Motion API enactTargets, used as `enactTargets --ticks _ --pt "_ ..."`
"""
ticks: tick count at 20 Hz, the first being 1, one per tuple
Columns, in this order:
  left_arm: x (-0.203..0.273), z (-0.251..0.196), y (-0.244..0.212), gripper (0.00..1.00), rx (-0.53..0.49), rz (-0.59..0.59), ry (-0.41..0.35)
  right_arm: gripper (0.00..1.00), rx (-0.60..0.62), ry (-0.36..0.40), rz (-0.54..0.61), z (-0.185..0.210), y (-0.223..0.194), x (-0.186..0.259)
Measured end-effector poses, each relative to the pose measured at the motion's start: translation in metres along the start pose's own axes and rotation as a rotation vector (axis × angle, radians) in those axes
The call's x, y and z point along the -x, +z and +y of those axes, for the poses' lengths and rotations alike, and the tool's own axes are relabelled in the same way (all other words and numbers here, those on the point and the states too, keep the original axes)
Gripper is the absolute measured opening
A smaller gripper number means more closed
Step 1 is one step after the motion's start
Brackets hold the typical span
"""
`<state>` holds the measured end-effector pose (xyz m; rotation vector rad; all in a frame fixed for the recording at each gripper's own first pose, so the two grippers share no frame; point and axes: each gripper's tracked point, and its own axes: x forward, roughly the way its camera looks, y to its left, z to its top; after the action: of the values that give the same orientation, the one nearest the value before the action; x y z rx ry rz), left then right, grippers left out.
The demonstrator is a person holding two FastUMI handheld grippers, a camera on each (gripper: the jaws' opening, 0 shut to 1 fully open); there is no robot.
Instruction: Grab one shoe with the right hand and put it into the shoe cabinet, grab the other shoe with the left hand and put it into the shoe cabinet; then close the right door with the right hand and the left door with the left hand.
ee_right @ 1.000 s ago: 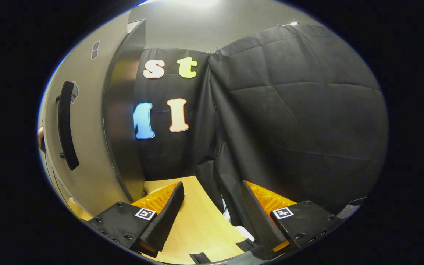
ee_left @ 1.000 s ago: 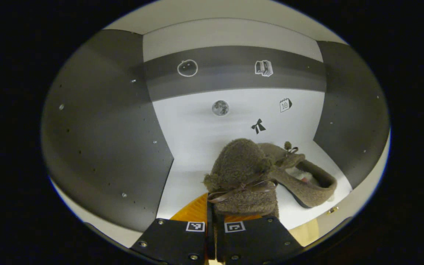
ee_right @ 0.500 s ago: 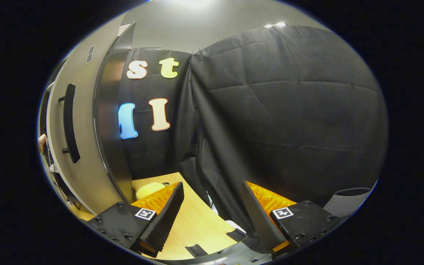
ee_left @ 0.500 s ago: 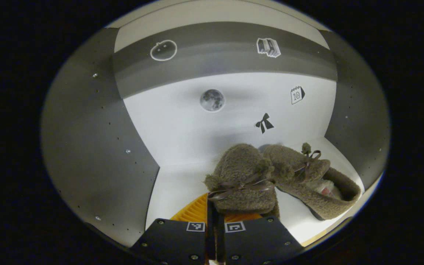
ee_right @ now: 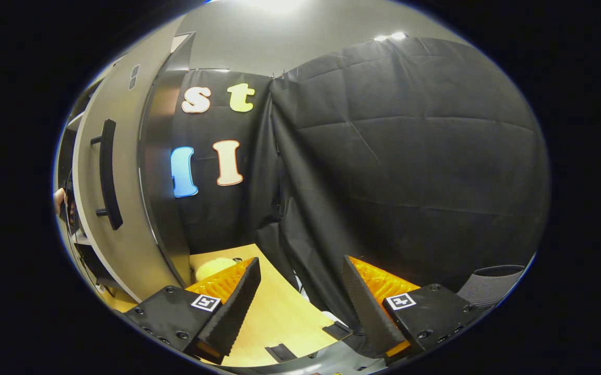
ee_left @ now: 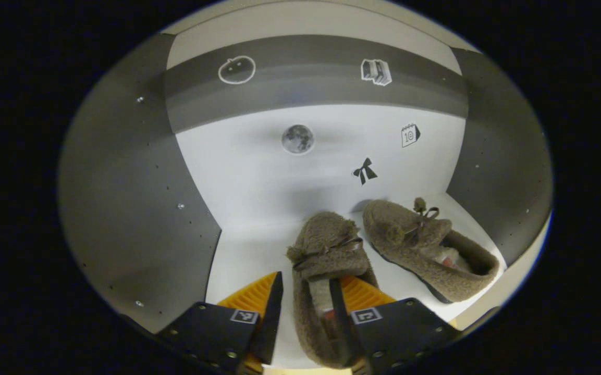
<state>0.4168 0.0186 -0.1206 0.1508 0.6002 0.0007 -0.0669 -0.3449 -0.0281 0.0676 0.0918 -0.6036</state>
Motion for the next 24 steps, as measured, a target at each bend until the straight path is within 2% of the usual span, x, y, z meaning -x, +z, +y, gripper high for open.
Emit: enactTargets --ticks 1,3,4,5,7,8,9,11,12,13,14,16,18,19,20,22,24 --pt "0.009 0.003 0.003 0.70 -0.002 -0.015 0.011 0.99 0.001 0.008 -0.001 0.002 0.002 0.000" --pt "0.030 0.008 0.008 0.99 -0.006 -0.046 0.026 0.99 0.003 0.030 -0.004 0.007 0.004 -0.001" --pt "0.043 0.008 0.011 0.92 -0.013 -0.061 0.028 0.95 0.005 0.042 -0.006 0.011 0.006 -0.002" --pt "0.058 0.007 0.014 0.92 -0.022 -0.081 0.027 0.99 0.007 0.057 -0.009 0.014 0.009 -0.002" --pt "0.090 -0.001 0.023 0.92 -0.026 -0.140 0.008 0.99 0.010 0.087 -0.012 0.021 0.012 0.000" --pt "0.107 -0.004 0.025 0.92 -0.020 -0.167 0.002 0.95 0.010 0.105 -0.011 0.025 0.014 0.000" --pt "0.122 -0.006 0.025 0.92 -0.011 -0.190 -0.002 0.95 0.009 0.121 -0.012 0.030 0.016 0.000" --pt "0.152 -0.011 0.025 0.92 0.015 -0.236 -0.010 1.00 0.011 0.153 -0.018 0.038 0.023 -0.001" --pt "0.168 -0.012 0.025 0.99 0.029 -0.263 -0.012 1.00 0.013 0.163 -0.024 0.040 0.028 -0.004" --pt "0.184 -0.011 0.026 0.92 0.040 -0.296 -0.008 0.99 0.013 0.174 -0.034 0.043 0.035 -0.006" --pt "0.200 -0.011 0.027 0.99 0.043 -0.337 0.000 0.99 0.011 0.185 -0.045 0.046 0.042 -0.007" --pt "0.234 -0.010 0.030 0.99 0.022 -0.418 0.024 0.95 0.012 0.207 -0.058 0.053 0.055 -0.012" --pt "0.263 -0.013 0.031 0.99 -0.011 -0.497 0.064 0.98 0.014 0.234 -0.074 0.060 0.068 -0.014" --pt "0.276 -0.012 0.026 0.99 -0.029 -0.529 0.101 0.94 0.017 0.251 -0.081 0.066 0.074 -0.014" --pt "0.288 -0.015 0.022 0.99 -0.052 -0.564 0.131 0.94 0.024 0.264 -0.087 0.069 0.078 -0.014" --pt "0.304 -0.034 0.010 0.99 -0.087 -0.600 0.137 0.94 0.040 0.273 -0.100 0.074 0.086 -0.016" --pt "0.311 -0.042 0.002 0.99 -0.070 -0.615 0.119 0.94 0.026 0.284 -0.107 0.080 0.093 -0.015"
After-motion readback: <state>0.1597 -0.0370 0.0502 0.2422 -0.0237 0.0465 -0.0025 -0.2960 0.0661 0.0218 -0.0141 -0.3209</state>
